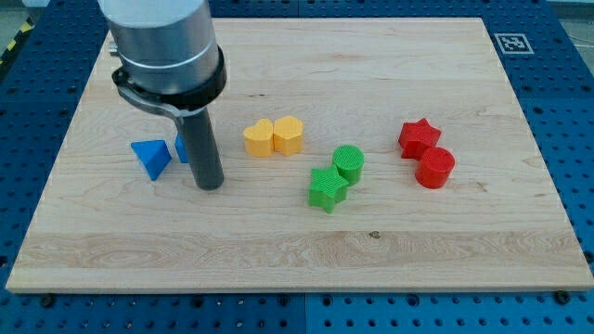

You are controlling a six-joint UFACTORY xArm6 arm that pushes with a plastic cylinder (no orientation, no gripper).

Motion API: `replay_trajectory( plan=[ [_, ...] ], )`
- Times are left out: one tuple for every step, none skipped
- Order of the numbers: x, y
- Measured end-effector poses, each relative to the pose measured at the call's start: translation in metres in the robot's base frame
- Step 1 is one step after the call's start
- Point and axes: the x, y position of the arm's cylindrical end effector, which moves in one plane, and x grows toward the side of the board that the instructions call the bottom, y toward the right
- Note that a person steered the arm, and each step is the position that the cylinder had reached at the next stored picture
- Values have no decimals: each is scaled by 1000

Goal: Slightly push yellow hexagon towards the top of the board

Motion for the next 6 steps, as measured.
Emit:
replay_trajectory(
  plan=[
    [1,25],
    [-2,62],
    [-15,93],
    [-23,111],
    [-38,119],
    [-60,119]
  ],
)
